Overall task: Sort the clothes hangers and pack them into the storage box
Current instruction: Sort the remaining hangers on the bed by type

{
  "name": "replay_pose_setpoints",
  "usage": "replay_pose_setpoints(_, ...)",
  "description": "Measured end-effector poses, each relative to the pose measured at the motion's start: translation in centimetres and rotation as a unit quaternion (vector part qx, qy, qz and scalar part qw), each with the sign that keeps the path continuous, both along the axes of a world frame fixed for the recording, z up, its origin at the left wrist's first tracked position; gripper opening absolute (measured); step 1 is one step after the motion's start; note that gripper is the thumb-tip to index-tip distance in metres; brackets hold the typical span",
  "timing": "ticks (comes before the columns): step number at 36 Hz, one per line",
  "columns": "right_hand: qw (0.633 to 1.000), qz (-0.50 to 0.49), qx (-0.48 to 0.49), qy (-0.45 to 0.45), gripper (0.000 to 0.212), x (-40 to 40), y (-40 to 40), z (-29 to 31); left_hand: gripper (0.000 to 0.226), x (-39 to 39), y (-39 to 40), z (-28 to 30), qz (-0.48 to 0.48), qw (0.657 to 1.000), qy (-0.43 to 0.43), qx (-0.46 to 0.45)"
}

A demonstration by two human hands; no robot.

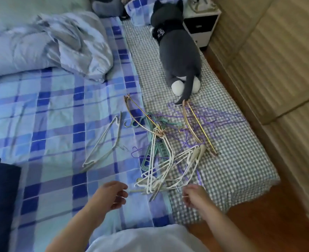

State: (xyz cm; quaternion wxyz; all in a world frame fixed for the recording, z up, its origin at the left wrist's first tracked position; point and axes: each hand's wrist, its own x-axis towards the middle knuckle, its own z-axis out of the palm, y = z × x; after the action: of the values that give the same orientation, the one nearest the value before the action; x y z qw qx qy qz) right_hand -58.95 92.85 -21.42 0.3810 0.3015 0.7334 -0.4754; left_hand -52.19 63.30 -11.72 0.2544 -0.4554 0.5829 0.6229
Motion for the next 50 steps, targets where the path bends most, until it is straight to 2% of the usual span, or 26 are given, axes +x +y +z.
replay_pose_setpoints(7,0.997,0.075,0.034,-0.005,0.015,-7.6,3.4,-1.1,0.017,-1.1,3.9,0.1,0.058,0.998,-0.035,-0.014)
replay_pose_setpoints(12,0.977,0.198,0.076,0.026,0.021,-11.6,0.6,-1.7,0.019,-2.1,4.4,-0.5,0.086,0.995,-0.048,-0.029)
replay_pose_setpoints(14,0.948,0.307,0.071,0.047,0.023,-13.1,-2.0,-1.8,0.019,-2.3,4.0,-0.9,0.104,0.993,-0.052,-0.035)
replay_pose_setpoints(17,0.910,0.395,0.085,0.090,0.020,-15.9,-6.5,-1.6,0.019,-2.3,3.1,-1.2,0.130,0.989,-0.054,-0.037)
replay_pose_setpoints(21,0.839,0.463,0.172,0.229,0.047,-20.4,-12.0,-2.7,0.018,-1.5,1.8,-1.1,0.156,0.984,-0.061,-0.056)
replay_pose_setpoints(24,0.783,0.518,0.241,0.246,0.057,-23.2,-14.8,-4.7,0.019,0.0,0.5,-1.4,0.161,0.982,-0.069,-0.072)
replay_pose_setpoints(27,0.720,0.577,0.298,0.246,0.050,-24.5,-16.2,-7.4,0.019,1.6,-0.9,-2.4,0.152,0.979,-0.101,-0.094)
replay_pose_setpoints(29,0.677,0.591,0.323,0.297,0.040,-24.8,-16.2,-9.0,0.018,2.1,-1.8,-3.3,0.148,0.977,-0.120,-0.093)
replay_pose_setpoints(31,0.662,0.573,0.330,0.352,0.031,-25.1,-16.1,-9.7,0.017,2.2,-2.5,-4.2,0.135,0.978,-0.131,-0.091)
replay_pose_setpoints(33,0.689,0.526,0.307,0.394,0.022,-25.5,-15.8,-10.0,0.018,1.6,-3.4,-5.5,0.112,0.981,-0.138,-0.079)
replay_pose_setpoints(35,0.750,0.455,0.240,0.415,0.015,-25.0,-15.8,-9.3,0.018,0.3,-4.1,-6.7,0.095,0.985,-0.128,-0.065)
replay_pose_setpoints(39,0.855,0.354,0.045,0.377,0.031,-21.1,-16.1,-5.5,0.015,-4.0,-4.6,-8.5,0.056,0.997,-0.030,-0.049)
replay_pose_setpoints(42,0.870,0.341,-0.050,0.352,0.031,-15.5,-17.5,-2.9,0.023,-8.2,-3.6,-8.1,0.053,0.995,0.081,0.009)
replay_pose_setpoints(45,0.886,0.314,-0.114,0.323,0.027,-9.1,-19.8,-1.1,0.024,-12.1,-2.0,-7.5,0.104,0.982,0.151,0.045)
replay_pose_setpoints(47,0.896,0.312,-0.158,0.273,0.024,-7.0,-20.4,0.4,0.024,-13.7,-1.7,-7.5,0.136,0.979,0.149,0.011)
replay_pose_setpoints(50,0.875,0.398,-0.179,0.211,0.020,-8.6,-18.6,1.1,0.012,-13.4,-2.1,-8.1,0.072,0.988,0.133,-0.023)
